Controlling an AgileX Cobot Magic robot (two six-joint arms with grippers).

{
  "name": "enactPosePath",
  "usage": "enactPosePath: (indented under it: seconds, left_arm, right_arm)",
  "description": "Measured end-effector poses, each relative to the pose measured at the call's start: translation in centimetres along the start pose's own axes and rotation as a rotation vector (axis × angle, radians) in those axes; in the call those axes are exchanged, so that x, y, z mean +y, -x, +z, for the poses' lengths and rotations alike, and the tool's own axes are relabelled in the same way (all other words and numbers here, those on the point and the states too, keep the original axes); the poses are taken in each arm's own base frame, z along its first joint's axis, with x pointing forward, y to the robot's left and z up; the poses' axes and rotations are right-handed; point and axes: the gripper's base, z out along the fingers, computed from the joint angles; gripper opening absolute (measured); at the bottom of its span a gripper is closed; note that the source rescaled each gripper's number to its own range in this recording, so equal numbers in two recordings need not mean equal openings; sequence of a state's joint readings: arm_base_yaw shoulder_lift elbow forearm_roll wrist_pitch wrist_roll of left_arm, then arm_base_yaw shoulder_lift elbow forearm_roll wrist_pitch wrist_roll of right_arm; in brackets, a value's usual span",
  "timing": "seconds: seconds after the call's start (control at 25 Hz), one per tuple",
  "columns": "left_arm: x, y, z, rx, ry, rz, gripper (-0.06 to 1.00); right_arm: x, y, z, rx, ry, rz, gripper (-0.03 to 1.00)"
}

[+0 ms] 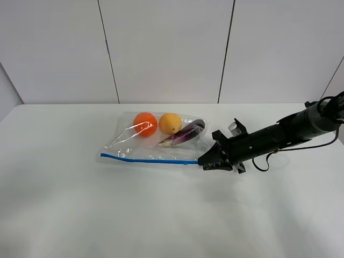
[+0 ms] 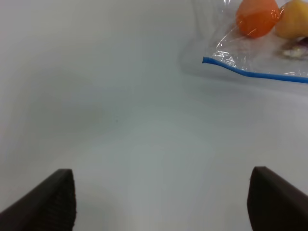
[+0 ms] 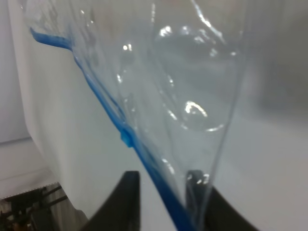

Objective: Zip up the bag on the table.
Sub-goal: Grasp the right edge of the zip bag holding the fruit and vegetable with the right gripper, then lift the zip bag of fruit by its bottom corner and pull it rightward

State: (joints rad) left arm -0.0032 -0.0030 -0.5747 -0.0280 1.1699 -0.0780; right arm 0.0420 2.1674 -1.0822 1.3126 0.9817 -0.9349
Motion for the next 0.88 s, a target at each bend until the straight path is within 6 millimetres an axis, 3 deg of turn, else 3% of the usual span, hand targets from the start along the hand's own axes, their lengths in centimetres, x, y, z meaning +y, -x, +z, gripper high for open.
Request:
enactPosePath:
  seconds: [0.08, 0.36, 0.52, 0.72, 0.88]
  left_arm:
    - [0.0, 0.0, 0.0, 0.0, 0.0, 0.0, 0.95]
    - [0.0, 0.0, 0.0, 0.0, 0.0, 0.0, 0.95]
    - [0.0, 0.0, 0.0, 0.0, 0.0, 0.0, 0.95]
    - [0.0, 0.0, 0.0, 0.0, 0.0, 0.0, 0.95]
    - [0.0, 0.0, 0.0, 0.0, 0.0, 0.0, 0.95]
  right_arm:
    - [0.0, 0.0, 0.0, -0.004, 0.003, 0.003, 0.26]
    - [0.0, 0.0, 0.0, -0.005, 0.002, 0.003, 0.21]
    - [0.0, 0.1, 0.0, -0.006, 0.004, 0.005, 0.01]
    - [0.4, 0.1, 0.0, -0.003, 0.038, 0.012, 0.0]
    - [1.7, 0.9, -0.4, 0.017, 0.124, -0.019, 0.0]
